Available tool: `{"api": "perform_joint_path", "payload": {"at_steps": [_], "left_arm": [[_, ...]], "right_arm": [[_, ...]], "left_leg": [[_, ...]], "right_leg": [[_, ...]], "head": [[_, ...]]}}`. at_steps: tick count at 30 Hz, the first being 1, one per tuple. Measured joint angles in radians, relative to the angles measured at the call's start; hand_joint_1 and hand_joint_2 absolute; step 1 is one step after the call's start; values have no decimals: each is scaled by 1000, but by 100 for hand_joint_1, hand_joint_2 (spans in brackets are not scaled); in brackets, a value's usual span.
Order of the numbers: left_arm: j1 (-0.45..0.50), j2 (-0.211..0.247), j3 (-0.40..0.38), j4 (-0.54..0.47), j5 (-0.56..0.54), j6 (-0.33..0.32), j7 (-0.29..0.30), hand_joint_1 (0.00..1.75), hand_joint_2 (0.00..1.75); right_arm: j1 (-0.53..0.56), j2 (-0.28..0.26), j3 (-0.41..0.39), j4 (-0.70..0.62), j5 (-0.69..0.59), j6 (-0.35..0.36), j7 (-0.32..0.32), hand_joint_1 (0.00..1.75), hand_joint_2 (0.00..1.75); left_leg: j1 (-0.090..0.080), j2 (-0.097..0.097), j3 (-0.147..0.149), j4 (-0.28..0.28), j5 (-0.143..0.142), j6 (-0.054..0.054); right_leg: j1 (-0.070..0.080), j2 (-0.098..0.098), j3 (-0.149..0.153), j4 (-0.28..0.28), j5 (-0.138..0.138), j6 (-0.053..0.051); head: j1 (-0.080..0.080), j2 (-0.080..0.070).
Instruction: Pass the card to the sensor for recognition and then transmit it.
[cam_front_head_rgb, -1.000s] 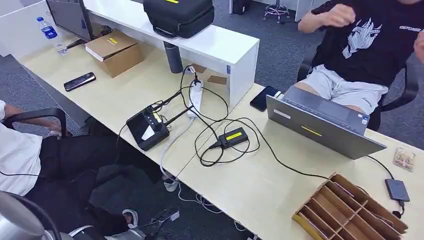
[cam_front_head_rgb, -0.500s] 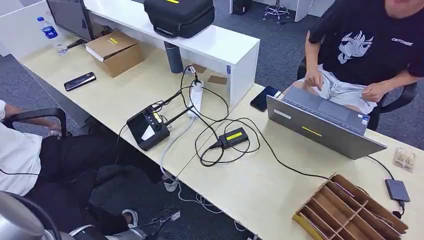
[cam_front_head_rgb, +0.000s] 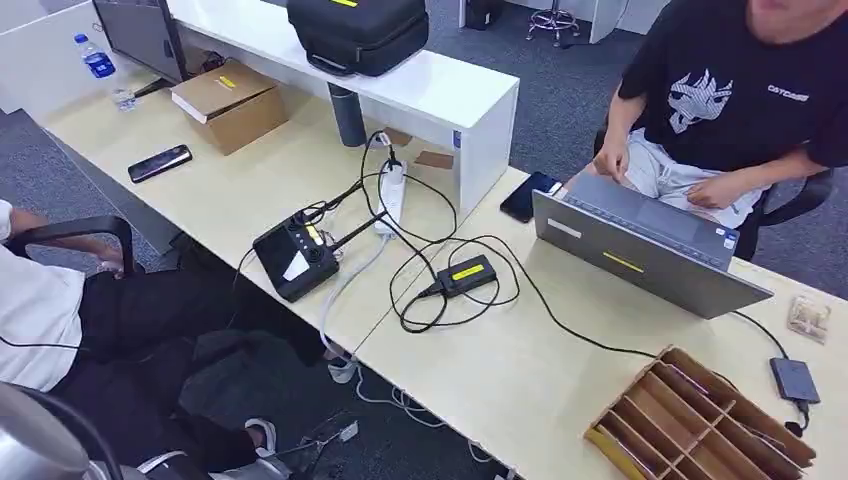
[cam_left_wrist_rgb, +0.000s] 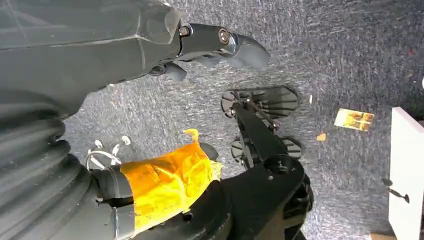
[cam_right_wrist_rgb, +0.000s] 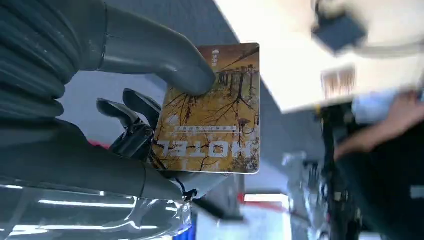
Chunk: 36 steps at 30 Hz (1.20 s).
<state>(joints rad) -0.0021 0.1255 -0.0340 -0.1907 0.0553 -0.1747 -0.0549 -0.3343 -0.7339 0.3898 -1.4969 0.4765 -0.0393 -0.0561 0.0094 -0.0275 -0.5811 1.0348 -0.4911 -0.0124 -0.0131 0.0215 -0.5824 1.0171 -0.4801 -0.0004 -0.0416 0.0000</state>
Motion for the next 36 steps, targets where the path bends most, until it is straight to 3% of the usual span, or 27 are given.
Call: {"api": "perform_joint_path", "payload": {"at_steps": [4, 8, 14, 18, 27, 28, 29, 30, 31, 36], "left_arm": [[-8, -4, 0, 0, -20, -2, 3, 0, 175], [-24, -7, -3, 0, -46, -6, 26, 0, 175], [-65, -12, -21, 0, -85, -20, 71, 0, 175], [-88, -16, -36, 0, -108, -26, 97, 0, 175], [-112, -23, -60, 0, -132, -36, 118, 0, 175], [-113, -23, -60, 0, -133, -36, 118, 0, 175], [-113, -24, -60, 0, -133, -36, 118, 0, 175], [-113, -24, -60, 0, -133, -36, 118, 0, 175], [-113, -24, -60, 0, -133, -36, 118, 0, 175], [-112, -26, -60, 0, -127, -36, 117, 0, 175]], "right_arm": [[-107, 76, -10, 11, 65, -32, 3, 175, 175], [-267, 196, 18, 100, 98, -36, 20, 175, 175], [-466, 406, 73, 323, 82, -77, 34, 175, 175], [-560, 519, 89, 480, 83, -119, 56, 175, 175], [-700, 655, 103, 731, 103, -133, 69, 175, 175], [-704, 665, 104, 745, 109, -132, 69, 141, 175], [-707, 673, 105, 755, 116, -132, 67, 21, 175], [-708, 681, 108, 766, 122, -133, 67, 21, 175], [-709, 687, 110, 774, 124, -132, 67, 0, 175], [-700, 712, 119, 796, 90, -98, 40, 0, 175]], "left_leg": [[0, 3, 2, 0, 1, -1], [0, 4, 2, 0, 4, -2], [1, 2, 2, 0, 6, -3], [1, 1, 2, 0, 7, -4], [1, 1, 1, 0, 7, -4], [1, 0, 1, 0, 7, -4], [1, 0, 1, 0, 7, -4], [1, 0, 1, 0, 7, -4], [1, 1, 1, 0, 7, -4], [1, 1, 1, 0, 7, -4]], "right_leg": [[0, 3, 0, 0, 1, 0], [0, 3, -1, 1, 3, -2], [1, 3, -2, 3, 4, -3], [1, 2, -2, 3, 4, -3], [1, 2, -2, 3, 4, -3], [1, 2, -2, 3, 4, -3], [1, 2, -3, 3, 4, -3], [1, 2, -3, 3, 4, -3], [1, 2, -3, 3, 4, -3], [1, 2, -3, 3, 4, -3]], "head": [[0, 0], [0, 0], [0, 0], [0, 0], [0, 0], [0, 0], [0, 0], [0, 0], [0, 0], [0, 0]]}}
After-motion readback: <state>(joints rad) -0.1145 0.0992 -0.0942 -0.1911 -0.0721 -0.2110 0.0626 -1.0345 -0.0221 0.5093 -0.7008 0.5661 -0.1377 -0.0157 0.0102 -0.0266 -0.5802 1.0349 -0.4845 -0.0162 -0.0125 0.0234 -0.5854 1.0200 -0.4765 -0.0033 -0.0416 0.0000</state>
